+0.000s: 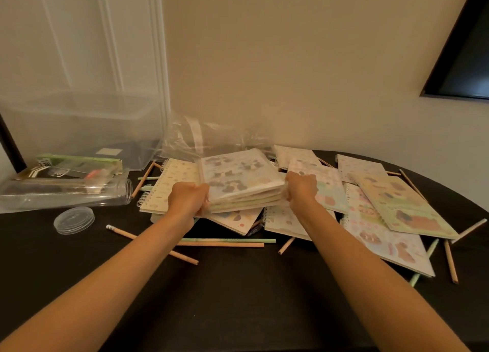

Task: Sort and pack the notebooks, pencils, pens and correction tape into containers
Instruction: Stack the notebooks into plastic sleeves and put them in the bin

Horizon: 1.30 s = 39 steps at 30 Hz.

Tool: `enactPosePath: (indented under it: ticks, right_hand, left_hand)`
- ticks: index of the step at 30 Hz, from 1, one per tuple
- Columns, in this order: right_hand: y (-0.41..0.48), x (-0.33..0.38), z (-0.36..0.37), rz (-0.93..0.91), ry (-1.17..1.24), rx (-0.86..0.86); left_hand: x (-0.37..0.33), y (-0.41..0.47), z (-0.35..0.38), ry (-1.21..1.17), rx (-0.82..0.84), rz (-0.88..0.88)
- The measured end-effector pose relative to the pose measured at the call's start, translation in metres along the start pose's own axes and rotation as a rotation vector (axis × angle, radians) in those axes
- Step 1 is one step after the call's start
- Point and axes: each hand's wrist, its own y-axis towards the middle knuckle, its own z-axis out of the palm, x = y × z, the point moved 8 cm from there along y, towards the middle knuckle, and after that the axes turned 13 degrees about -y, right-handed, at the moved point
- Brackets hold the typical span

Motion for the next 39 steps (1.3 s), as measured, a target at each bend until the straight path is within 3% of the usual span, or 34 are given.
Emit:
enactPosePath:
  ticks: [5, 8, 14, 21, 26, 31, 35, 39]
  right_hand:
    - [0.007, -0.001, 0.005, 0.135, 0.12, 0.073]
    - [0.0, 0.004, 0.002, 0.18, 0.207, 0.121]
    - [-0.013, 0.005, 0.002, 0.177, 0.273, 0.128]
    - [-0.017, -0.002, 0.007, 0.228, 0.311, 0.206]
    - [-0.017, -0.003, 0.01, 0.239, 0.327, 0.253]
    - [-0.017, -0.01, 0.004, 0.258, 0.497, 0.257]
    - [-0.027, -0.006, -0.017, 0.2, 0.536, 0.15]
    - [-0.037, 0.011, -0.041, -0.009, 0.346, 0.003]
  left_hand:
    - [-0.012, 0.005, 0.008, -0.161, 0.112, -0.169]
    - [-0.012, 0.01, 0.017, -0.139, 0.216, -0.255]
    - [-0.006, 0.016, 0.02, -0.06, 0.2, -0.232]
    - [-0.002, -0.001, 0.042, -0.437, 0.384, -0.433]
    - [-0.005, -0.001, 0.042, -0.462, 0.362, -0.374]
    - [-0.004, -0.004, 0.044, -0.531, 0.322, -0.244]
    - [-0.007, -0.014, 0.049, -0.614, 0.372, -0.21]
    - [-0.015, -0.027, 0.051, -0.655, 0.378, -0.157]
